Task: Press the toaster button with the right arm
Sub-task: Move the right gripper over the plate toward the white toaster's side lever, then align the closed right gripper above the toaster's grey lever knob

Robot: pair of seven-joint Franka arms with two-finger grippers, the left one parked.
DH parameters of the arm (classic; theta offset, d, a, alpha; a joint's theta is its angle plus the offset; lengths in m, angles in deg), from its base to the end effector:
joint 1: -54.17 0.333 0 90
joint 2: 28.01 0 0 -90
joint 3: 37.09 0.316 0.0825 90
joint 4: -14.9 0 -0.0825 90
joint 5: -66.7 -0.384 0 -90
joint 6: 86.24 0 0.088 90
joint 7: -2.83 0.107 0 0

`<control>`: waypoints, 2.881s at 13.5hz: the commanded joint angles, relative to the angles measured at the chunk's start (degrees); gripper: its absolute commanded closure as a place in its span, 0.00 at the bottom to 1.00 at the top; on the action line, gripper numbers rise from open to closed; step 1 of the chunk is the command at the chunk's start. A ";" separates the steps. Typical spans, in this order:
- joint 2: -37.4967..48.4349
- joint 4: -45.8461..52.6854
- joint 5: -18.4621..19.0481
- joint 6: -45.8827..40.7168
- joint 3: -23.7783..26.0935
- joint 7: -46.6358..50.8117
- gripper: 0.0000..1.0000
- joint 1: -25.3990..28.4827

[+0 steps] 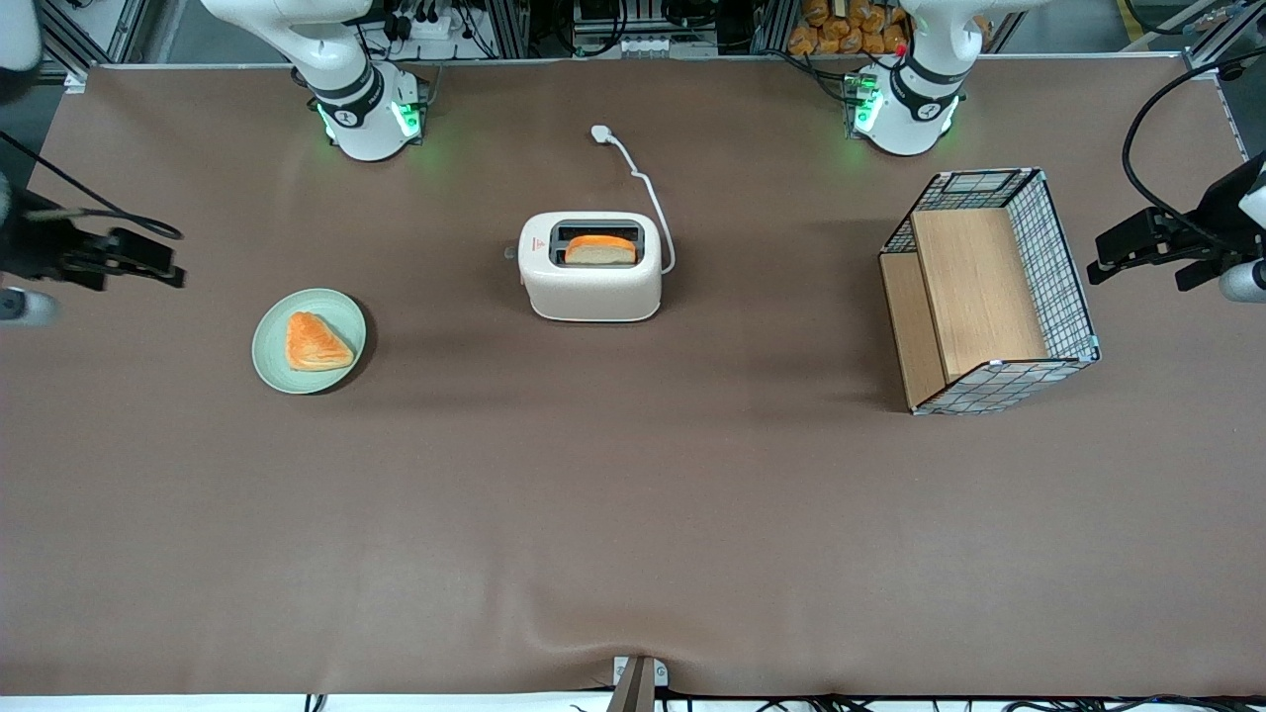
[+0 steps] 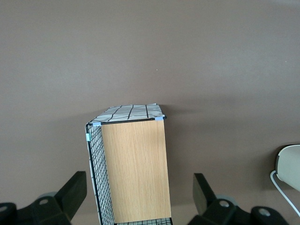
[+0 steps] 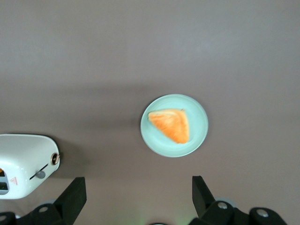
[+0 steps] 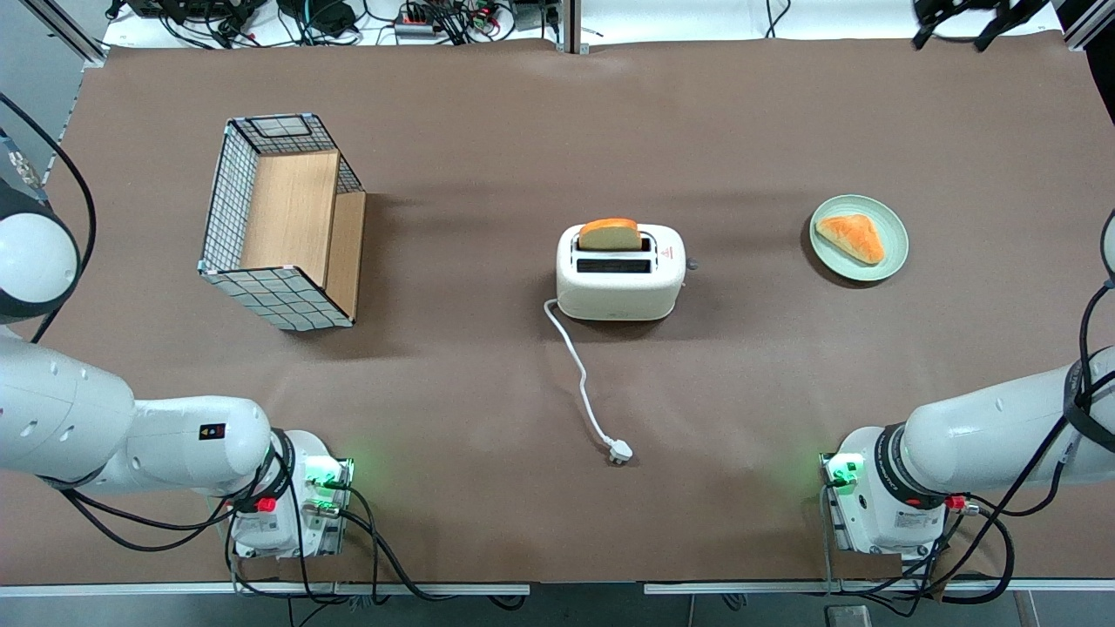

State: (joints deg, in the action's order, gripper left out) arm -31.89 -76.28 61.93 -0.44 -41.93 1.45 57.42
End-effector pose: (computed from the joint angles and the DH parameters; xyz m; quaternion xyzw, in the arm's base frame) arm 0.5632 -0.0047 0.5717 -0.9960 0.0023 0.0795 0.0408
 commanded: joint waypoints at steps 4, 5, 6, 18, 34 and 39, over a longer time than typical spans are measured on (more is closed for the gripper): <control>2.56 -11.71 -0.94 0.16 0.88 4.45 0.69 8.16; 2.91 -14.78 -2.07 0.94 0.98 4.72 0.80 9.74; 3.61 -17.68 -5.30 2.95 0.98 4.89 0.84 10.36; 11.44 -47.76 -18.67 35.92 2.56 17.55 1.00 27.59; 6.87 -51.19 -36.34 43.56 2.38 -3.09 1.00 25.83; 6.25 -51.28 -38.55 45.24 2.38 -3.54 1.00 26.63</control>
State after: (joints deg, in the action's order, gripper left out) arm -25.83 -126.65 26.16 42.72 -39.79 0.81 83.74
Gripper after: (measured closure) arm 0.991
